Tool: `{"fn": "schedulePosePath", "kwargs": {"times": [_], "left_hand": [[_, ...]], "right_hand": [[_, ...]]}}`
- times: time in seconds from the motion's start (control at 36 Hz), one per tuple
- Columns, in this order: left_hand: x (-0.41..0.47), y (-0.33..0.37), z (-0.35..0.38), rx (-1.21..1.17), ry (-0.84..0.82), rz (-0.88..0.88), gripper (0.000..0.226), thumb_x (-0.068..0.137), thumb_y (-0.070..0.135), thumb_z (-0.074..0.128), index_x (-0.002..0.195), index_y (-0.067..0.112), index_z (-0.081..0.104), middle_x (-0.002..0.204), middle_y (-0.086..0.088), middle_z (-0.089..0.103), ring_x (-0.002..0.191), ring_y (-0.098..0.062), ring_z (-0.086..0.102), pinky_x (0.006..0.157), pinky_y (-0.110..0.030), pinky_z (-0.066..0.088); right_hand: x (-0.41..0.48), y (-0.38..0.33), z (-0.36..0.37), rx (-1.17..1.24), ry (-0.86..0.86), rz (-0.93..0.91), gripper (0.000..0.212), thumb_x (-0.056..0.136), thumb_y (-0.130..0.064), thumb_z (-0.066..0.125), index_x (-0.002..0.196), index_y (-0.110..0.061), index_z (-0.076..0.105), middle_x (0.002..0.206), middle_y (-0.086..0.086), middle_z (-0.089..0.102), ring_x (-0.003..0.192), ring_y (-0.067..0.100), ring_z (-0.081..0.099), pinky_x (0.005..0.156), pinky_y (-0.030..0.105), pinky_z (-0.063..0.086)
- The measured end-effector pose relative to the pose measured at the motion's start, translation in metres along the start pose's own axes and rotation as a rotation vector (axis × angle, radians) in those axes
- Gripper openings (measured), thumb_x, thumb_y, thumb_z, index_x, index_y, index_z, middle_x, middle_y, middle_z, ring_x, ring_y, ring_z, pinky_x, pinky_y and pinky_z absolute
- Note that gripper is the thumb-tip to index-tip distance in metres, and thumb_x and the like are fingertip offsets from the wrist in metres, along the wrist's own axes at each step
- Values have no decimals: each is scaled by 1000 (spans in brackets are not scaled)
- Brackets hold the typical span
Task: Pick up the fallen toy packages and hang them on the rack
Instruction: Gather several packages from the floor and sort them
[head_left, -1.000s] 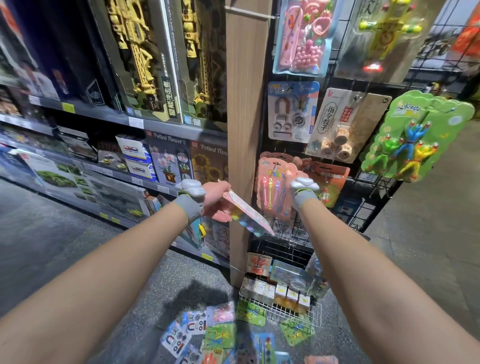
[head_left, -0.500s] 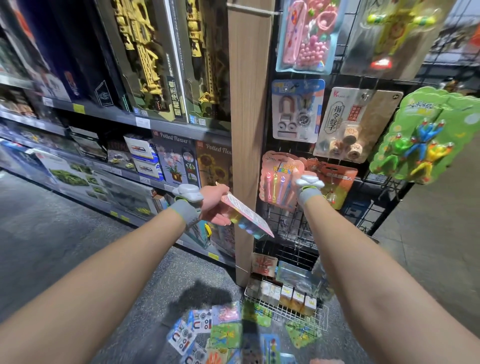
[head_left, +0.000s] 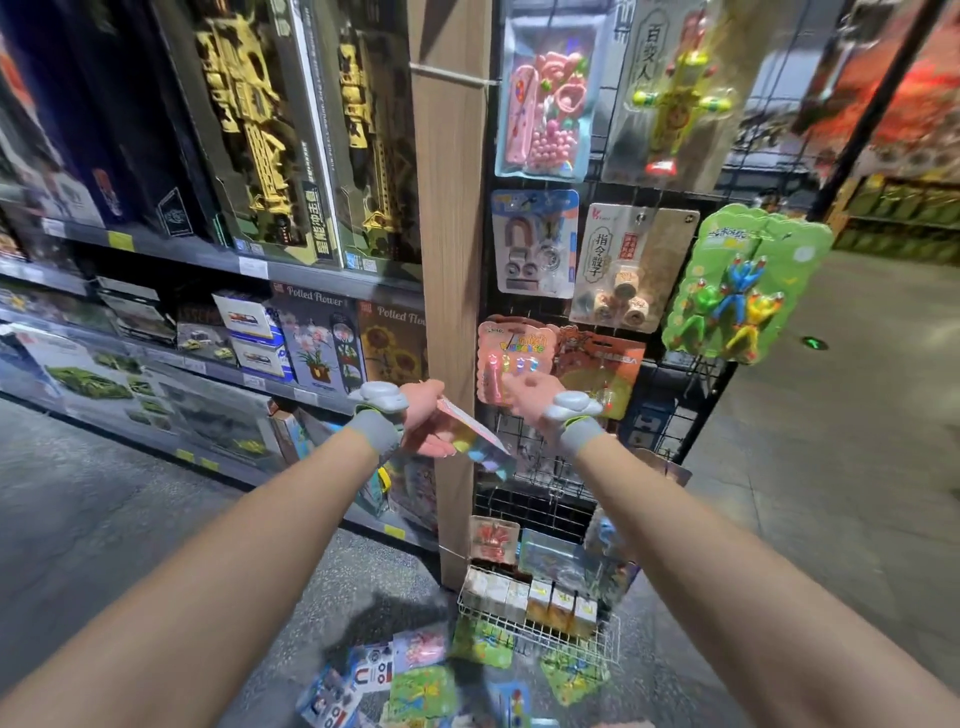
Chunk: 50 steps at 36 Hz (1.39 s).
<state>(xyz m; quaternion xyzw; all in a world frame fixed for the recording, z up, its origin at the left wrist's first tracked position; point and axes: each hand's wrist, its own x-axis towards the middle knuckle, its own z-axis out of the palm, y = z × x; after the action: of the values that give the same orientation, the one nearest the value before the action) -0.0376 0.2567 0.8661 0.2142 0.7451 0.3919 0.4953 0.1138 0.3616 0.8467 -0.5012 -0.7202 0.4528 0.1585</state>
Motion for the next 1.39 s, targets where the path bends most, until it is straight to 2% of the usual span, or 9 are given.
{"fn": "schedulePosePath", "kwargs": {"times": [0.14,0.33,0.53,0.69,0.86,1.0,1.11,1.19,1.39], "left_hand": [[-7,1,13,-38,-9,4,35,99,32,37,97,2,56,62,-16,63,51,-29,65,56,-35,58],[-28,8,36,-72,-82,22,40,100,37,37,93,4,59,73,-14,67,62,-25,66,48,-30,54],[-31,-1,49,-121,-72,90,64,101,57,33,100,-1,61,77,-20,70,70,-31,70,67,-41,62],[-34,-5,49,8,-76,170,45,105,38,37,114,-5,51,102,-29,68,67,-28,67,57,-34,60],[-33,-5,45,-37,-82,276,19,103,25,49,113,10,43,77,-10,54,65,-20,58,45,-25,55],[-18,-12,46,-21,-87,323,23,102,29,51,106,7,56,88,-12,63,53,-15,66,52,-27,58],[-7,-16,53,-4,-106,300,25,101,31,51,101,7,57,78,-12,65,53,-17,65,55,-31,58],[-2,-17,58,41,-92,298,24,101,31,51,97,8,56,80,-13,65,61,-19,65,55,-28,60],[9,-29,81,145,-120,293,23,101,29,51,105,7,50,88,-21,59,54,-19,62,48,-25,57]], "right_hand": [[-43,-4,5,49,-114,-136,60,67,-79,62,102,-31,68,106,-7,69,97,16,65,89,39,53],[-59,13,1,22,-42,-224,19,86,-30,72,103,-23,73,111,-5,71,102,11,64,96,36,50],[-79,21,-20,-7,64,-209,24,100,-31,50,97,-22,73,74,-5,65,67,20,62,53,31,49],[-78,28,-32,12,98,-207,26,102,-30,45,96,-24,69,76,-7,63,70,21,60,60,34,49],[-82,28,-31,115,124,-172,38,103,-21,42,68,-27,54,69,-7,54,63,9,46,55,22,37],[-82,34,-23,157,80,-134,29,99,-20,44,86,-4,65,77,4,58,72,17,47,66,29,37],[-78,41,-24,153,94,-84,29,100,-21,44,85,-17,69,85,3,68,75,16,56,67,30,47],[-75,47,-27,126,121,-67,29,97,-25,48,93,-4,67,94,15,69,79,20,55,71,34,46],[-73,67,-30,147,167,-102,25,90,-33,63,76,-13,63,78,2,63,70,15,51,64,30,40]]}}
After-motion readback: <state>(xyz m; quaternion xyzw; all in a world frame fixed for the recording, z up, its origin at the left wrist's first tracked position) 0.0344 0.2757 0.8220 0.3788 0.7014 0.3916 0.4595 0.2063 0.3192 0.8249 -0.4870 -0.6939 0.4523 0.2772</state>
